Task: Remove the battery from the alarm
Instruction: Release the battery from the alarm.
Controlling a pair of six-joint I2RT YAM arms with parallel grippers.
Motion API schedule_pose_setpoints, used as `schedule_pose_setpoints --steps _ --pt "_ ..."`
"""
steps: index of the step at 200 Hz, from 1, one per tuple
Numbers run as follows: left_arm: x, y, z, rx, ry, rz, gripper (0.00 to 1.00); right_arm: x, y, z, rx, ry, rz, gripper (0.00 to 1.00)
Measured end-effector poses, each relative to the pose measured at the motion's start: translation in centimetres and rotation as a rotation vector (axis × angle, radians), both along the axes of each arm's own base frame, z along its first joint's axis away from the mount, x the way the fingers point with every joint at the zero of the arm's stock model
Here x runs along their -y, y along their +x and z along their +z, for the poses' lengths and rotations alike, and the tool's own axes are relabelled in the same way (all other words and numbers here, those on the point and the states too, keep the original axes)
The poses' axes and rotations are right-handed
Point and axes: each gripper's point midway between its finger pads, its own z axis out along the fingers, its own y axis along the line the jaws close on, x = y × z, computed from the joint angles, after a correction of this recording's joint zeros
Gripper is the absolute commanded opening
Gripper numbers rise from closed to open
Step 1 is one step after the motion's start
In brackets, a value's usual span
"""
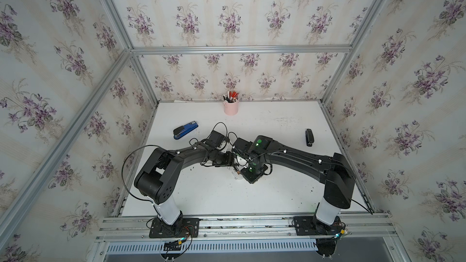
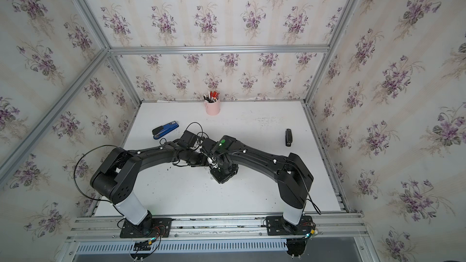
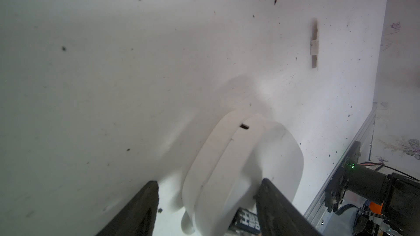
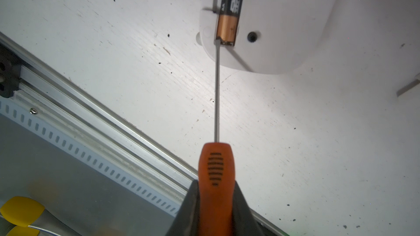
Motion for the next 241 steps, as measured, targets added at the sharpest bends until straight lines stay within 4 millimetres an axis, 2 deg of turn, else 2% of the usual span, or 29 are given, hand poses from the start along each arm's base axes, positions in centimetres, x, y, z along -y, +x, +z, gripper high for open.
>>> schedule_pose_setpoints --steps 111,241 --pt "0.0 0.0 0.0 0.001 -0.001 -0.001 0.74 1.0 -0.1 0.4 0.003 -0.045 0.001 0.0" --pt "0.0 0.0 0.0 0.002 -0.002 -0.003 0.73 0.7 -0.1 0.4 -0.011 -0.047 0.022 0.0"
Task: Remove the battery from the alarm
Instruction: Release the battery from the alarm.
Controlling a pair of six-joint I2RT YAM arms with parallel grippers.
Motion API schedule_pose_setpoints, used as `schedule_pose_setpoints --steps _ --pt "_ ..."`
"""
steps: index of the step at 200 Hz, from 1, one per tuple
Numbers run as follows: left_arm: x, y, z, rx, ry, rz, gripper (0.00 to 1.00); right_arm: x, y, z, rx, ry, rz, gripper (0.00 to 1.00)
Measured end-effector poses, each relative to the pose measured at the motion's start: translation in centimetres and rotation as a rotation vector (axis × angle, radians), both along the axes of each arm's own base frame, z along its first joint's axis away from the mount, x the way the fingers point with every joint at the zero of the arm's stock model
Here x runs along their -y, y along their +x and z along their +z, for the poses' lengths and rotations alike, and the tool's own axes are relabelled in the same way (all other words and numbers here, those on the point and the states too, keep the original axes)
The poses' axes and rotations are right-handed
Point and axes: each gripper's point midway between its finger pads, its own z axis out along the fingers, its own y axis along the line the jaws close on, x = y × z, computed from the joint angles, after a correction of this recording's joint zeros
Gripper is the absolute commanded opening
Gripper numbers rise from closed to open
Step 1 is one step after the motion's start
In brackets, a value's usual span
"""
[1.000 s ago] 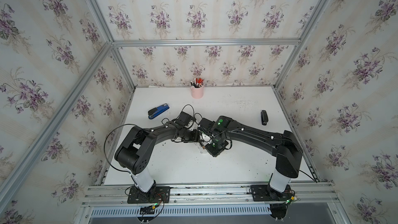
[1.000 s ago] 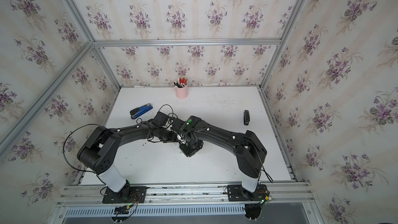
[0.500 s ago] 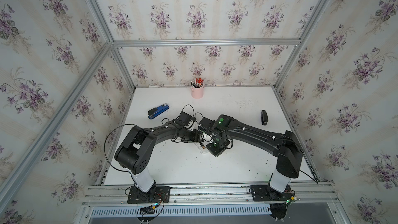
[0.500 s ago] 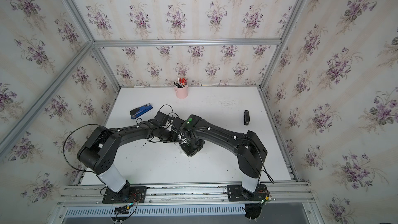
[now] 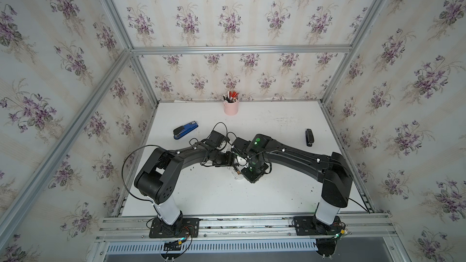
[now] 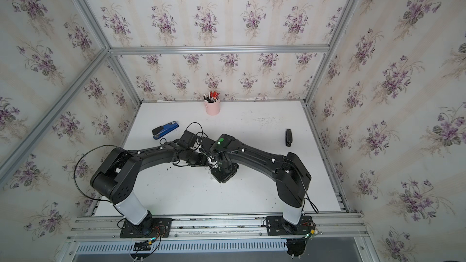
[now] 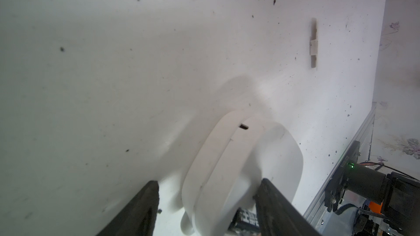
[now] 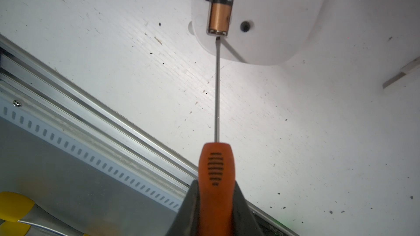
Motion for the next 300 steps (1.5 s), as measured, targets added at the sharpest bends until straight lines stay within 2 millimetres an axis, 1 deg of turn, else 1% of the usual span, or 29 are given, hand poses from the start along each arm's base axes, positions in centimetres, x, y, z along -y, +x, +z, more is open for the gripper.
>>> schedule_pose_setpoints --steps 32,83,116,141,164,189,205,238,255,300 --pt "0.0 0.0 0.0 0.0 0.0 0.0 0.73 -0.3 0.1 -0.4 -0.003 0.004 0.003 0.0" --pt "0.2 0.1 0.0 0.005 -0.012 -0.003 0.72 0.1 -0.3 -1.1 -0.013 -0.005 -0.003 0.0" --pt "0.2 0.0 0.0 0.002 -0.014 -0.004 0.72 0.4 -0.5 -1.7 0.016 0.005 -0.016 0.0" --pt "0.2 0.0 0.0 0.002 -0.015 -0.004 0.72 1.0 -1.3 -2.9 0.029 0.012 -0.027 0.0" --pt "0.2 0.1 0.0 -0.001 -0.016 0.002 0.71 1.5 -2.3 -4.8 0.041 0.0 -0.036 0.0" --pt "0.5 0.3 -0.1 0.004 -0.029 -0.001 0.71 1.6 -2.9 -6.8 0.076 0.01 -0.048 0.0" --pt "0.5 0.3 -0.1 0.004 -0.03 -0.001 0.71 1.6 -3.1 -7.6 0.092 0.026 -0.058 0.0" --pt "0.6 0.4 -0.1 0.006 -0.031 -0.003 0.71 0.6 -2.7 -8.5 0.134 0.08 -0.075 0.0" --pt "0.6 0.4 -0.1 0.007 -0.032 -0.006 0.71 0.0 -1.9 -8.6 0.175 0.111 -0.096 0.0" --pt "0.6 0.4 -0.1 0.007 -0.032 -0.006 0.71 -0.7 -1.1 -8.8 0.221 0.152 -0.129 0.0"
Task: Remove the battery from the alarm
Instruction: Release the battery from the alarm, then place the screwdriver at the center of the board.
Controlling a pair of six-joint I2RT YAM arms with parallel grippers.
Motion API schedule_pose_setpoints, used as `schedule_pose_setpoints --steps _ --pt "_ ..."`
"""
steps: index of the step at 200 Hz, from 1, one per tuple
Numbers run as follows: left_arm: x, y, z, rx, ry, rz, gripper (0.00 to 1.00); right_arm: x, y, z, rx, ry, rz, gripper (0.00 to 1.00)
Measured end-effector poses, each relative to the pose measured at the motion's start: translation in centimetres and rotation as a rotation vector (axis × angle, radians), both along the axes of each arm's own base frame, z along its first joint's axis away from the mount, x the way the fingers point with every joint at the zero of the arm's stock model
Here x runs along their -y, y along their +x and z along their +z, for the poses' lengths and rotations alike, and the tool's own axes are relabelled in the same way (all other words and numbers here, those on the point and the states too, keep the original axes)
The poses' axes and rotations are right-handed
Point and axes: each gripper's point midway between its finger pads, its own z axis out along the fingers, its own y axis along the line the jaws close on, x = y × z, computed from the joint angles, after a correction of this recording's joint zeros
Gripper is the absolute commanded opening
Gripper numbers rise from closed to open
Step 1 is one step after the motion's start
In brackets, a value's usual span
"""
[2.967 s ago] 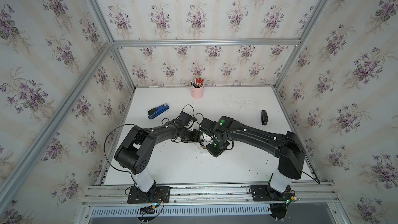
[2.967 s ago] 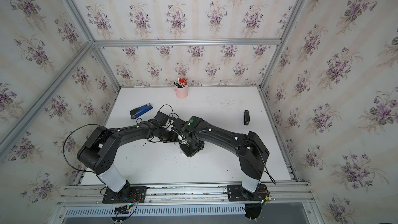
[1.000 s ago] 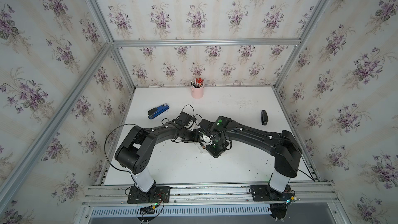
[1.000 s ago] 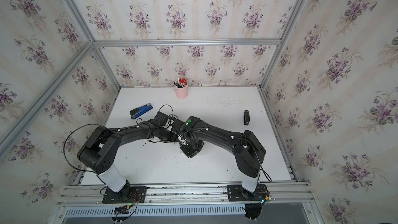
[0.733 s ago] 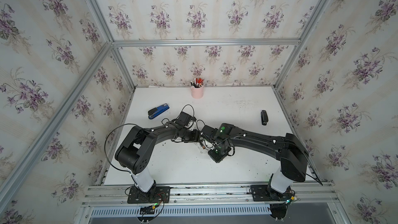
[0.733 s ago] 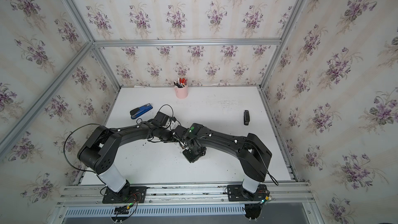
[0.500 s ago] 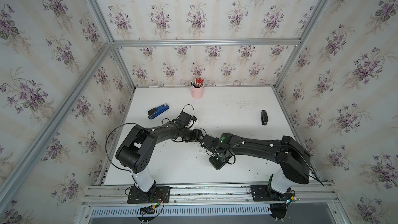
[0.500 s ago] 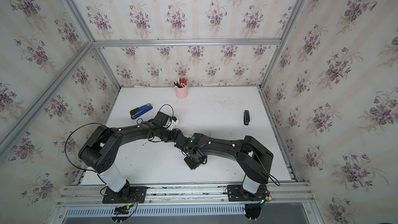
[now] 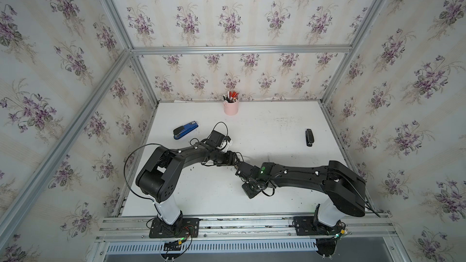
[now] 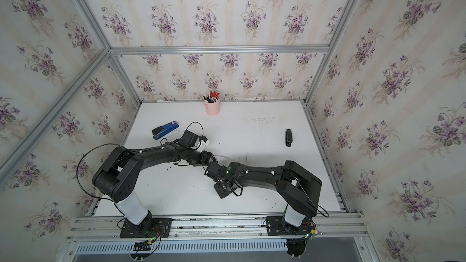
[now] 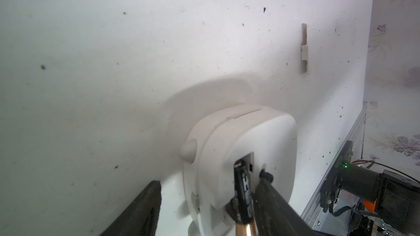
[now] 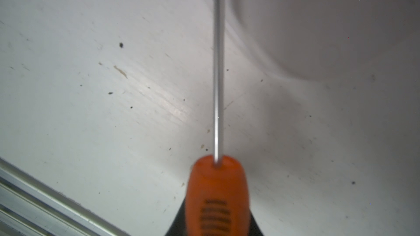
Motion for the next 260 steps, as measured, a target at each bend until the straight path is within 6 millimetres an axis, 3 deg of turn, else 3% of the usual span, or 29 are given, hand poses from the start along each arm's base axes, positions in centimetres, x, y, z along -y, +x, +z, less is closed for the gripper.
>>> schedule_pose_setpoints --steps 45,91,144,163,184,224,260 --pt "0.0 0.0 0.0 0.002 0.0 -0.003 0.74 -0.1 0.5 0.4 0.032 0.02 -0.017 0.0" --pt "0.2 -0.1 1.0 0.032 -0.009 -0.022 0.91 0.0 0.8 0.7 0.05 0.024 -0.041 0.0" --pt "-3.5 -0.8 1.8 -0.01 0.13 0.078 0.99 -0.6 0.2 1.0 0.023 0.047 -0.008 0.0" --pt "-6.2 -2.2 2.0 -0.08 0.221 0.121 1.0 -0.5 0.8 2.3 0.054 0.071 -0.033 0.0" --pt "-7.7 -2.2 3.8 -0.082 0.262 0.156 1.0 -0.4 1.1 3.6 0.084 0.096 -0.042 0.0" --pt "-7.1 -0.9 7.6 -0.04 0.224 0.161 1.0 0.8 1.1 4.3 0.098 0.111 -0.056 0.0" --pt "-6.6 -0.9 9.1 -0.031 0.192 0.159 1.0 2.2 2.6 4.8 0.104 0.14 -0.128 0.0"
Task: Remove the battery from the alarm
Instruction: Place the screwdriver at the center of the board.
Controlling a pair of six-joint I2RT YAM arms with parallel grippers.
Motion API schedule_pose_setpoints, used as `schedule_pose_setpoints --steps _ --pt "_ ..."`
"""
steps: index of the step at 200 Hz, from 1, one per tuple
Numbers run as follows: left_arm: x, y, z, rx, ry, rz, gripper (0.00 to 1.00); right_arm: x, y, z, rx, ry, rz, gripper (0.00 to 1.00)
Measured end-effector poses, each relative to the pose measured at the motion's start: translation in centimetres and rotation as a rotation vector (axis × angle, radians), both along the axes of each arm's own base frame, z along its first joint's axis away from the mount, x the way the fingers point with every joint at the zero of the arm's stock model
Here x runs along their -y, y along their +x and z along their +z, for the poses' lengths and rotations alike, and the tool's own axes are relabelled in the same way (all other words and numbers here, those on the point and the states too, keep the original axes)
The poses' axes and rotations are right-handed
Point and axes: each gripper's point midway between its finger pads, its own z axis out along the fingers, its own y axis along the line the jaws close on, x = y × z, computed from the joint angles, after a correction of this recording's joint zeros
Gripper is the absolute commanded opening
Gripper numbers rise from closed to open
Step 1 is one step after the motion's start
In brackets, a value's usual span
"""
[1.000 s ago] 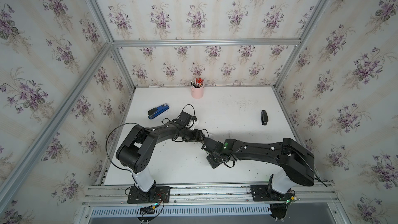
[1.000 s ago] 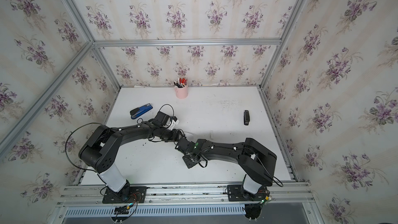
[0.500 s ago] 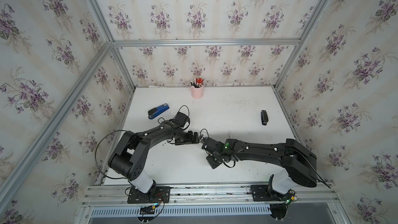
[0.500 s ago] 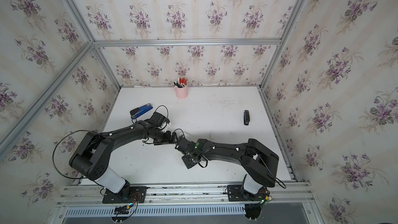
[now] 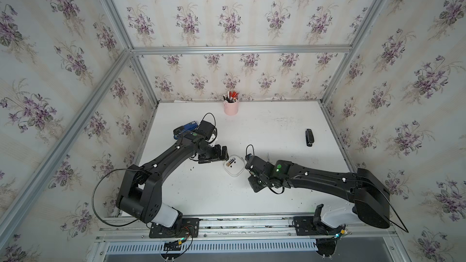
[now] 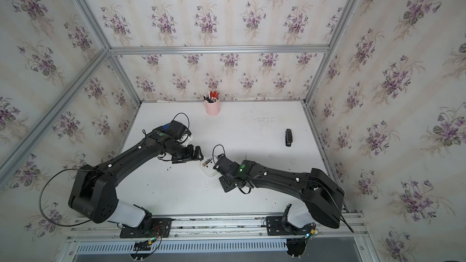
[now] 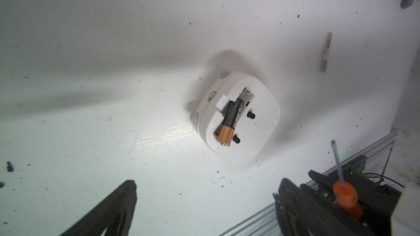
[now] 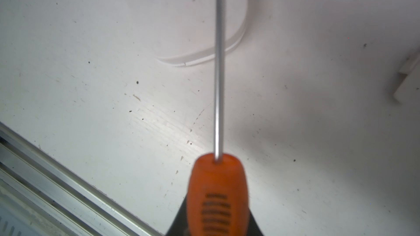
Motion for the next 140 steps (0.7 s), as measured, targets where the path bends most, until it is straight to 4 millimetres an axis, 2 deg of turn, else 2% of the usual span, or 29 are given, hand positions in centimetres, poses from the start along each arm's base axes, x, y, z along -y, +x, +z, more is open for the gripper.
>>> schedule_pose_setpoints --steps 23,46,62,77,103,140 --pt "-0.3 -0.5 0.8 0.002 0.007 -0.004 1.0 1.9 2.9 0.8 -0.001 0.049 -0.147 0.0" --pt "-0.8 -0.8 1.7 0.035 0.034 -0.026 1.0 3.0 5.7 1.3 0.002 0.064 -0.25 0.0" --pt "-1.0 -0.7 2.0 0.051 0.054 -0.039 1.0 3.7 7.1 0.5 -0.026 0.047 -0.291 0.0" --pt "-1.2 -0.7 2.3 0.055 0.068 -0.045 1.0 5.4 8.6 -0.7 -0.036 0.001 -0.348 0.0" --pt "-1.0 -0.6 3.0 0.077 0.068 -0.05 1.0 8.0 9.7 -2.3 -0.055 -0.057 -0.37 0.0" --pt "-0.6 -1.0 2.8 0.063 0.061 -0.048 1.0 8.3 9.4 -4.1 -0.11 -0.102 -0.266 0.0"
